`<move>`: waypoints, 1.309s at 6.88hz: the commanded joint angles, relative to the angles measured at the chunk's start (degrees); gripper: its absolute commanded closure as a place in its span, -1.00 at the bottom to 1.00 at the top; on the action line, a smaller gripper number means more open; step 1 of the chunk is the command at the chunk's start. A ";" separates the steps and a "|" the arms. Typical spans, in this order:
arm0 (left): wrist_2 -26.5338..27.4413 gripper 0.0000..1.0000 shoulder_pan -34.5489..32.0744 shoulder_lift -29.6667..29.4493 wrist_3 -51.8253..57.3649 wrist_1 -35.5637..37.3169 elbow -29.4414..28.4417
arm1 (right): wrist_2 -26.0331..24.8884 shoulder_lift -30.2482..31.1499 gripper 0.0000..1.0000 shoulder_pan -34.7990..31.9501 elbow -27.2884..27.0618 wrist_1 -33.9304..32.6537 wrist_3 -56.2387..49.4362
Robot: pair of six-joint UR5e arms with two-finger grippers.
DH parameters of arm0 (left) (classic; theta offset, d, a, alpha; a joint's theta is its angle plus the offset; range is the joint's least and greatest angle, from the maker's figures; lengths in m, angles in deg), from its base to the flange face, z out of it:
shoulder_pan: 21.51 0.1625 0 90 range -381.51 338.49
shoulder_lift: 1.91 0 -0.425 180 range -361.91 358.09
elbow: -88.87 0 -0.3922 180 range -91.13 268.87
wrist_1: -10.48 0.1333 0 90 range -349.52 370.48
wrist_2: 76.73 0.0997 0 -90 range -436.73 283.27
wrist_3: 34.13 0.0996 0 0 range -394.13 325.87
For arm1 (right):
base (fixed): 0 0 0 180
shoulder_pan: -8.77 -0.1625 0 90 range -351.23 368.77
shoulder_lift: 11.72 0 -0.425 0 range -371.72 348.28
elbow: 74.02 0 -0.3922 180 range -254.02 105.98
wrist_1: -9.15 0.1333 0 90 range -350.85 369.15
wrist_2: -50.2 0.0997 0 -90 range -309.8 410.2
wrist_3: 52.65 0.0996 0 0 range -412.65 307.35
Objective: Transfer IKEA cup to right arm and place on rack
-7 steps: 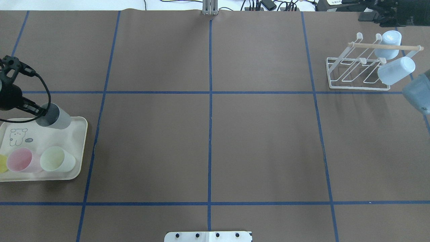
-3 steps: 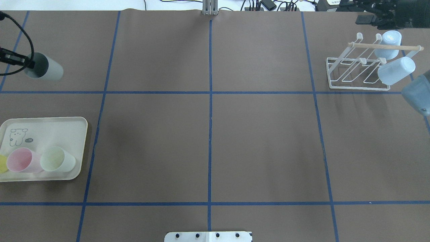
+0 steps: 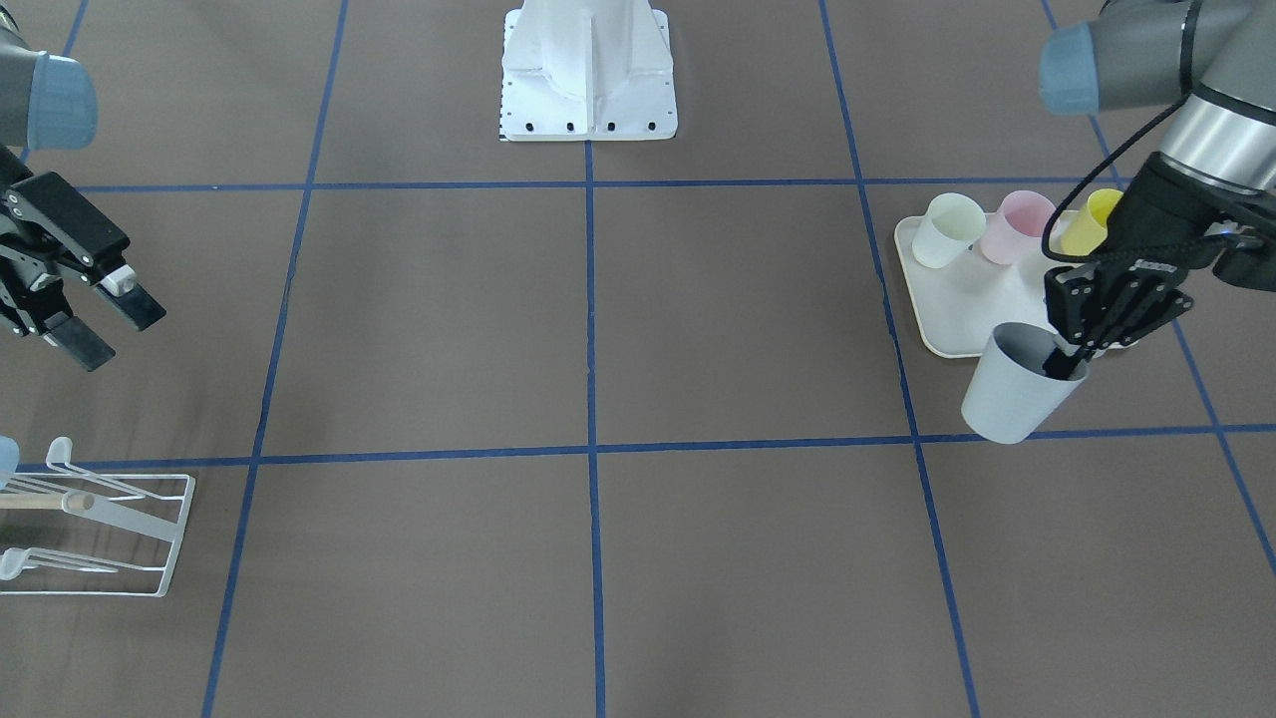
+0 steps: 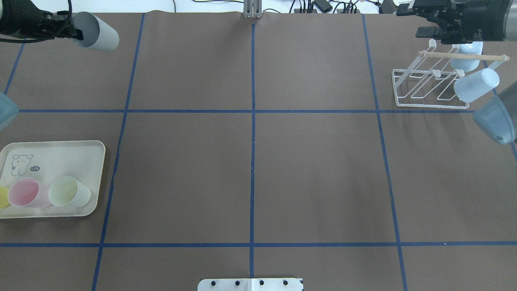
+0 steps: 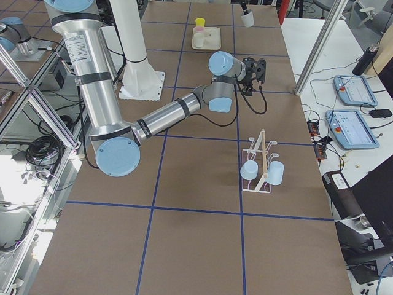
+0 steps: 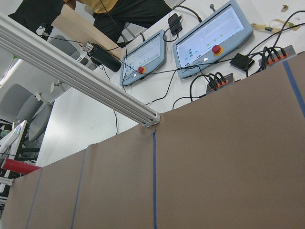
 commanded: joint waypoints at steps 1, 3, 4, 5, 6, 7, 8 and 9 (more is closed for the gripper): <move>5.04 1.00 5.33 -1.24 -24.90 -14.20 -0.34 | -1.91 -2.09 -0.99 1.68 -0.22 0.91 5.88; 9.96 1.00 10.17 -1.33 -42.79 -27.76 -0.95 | -6.29 -5.77 -0.99 4.75 -1.01 0.91 14.65; 13.38 1.00 11.93 -1.33 -50.09 -33.74 -1.13 | -10.67 -8.66 -0.99 7.81 -1.10 0.91 19.39; 18.81 1.00 14.56 -1.41 -57.12 -40.50 -3.13 | -16.28 -9.56 -0.99 11.50 -2.84 0.91 22.75; 25.73 1.00 17.20 -2.37 -63.20 -46.57 -5.68 | -19.82 -10.44 -0.99 14.06 -3.47 1.00 24.00; 29.20 1.00 18.44 -4.38 -68.65 -51.33 -8.40 | -26.03 -12.10 -0.99 18.17 -2.43 6.83 29.41; 30.71 1.00 18.98 -6.06 -73.23 -54.94 -9.99 | -32.27 -11.94 -0.99 22.83 -1.98 11.15 29.98; 31.16 1.00 19.50 -6.59 -76.06 -57.33 -10.18 | -34.33 -12.12 -0.99 24.96 -2.07 11.54 29.81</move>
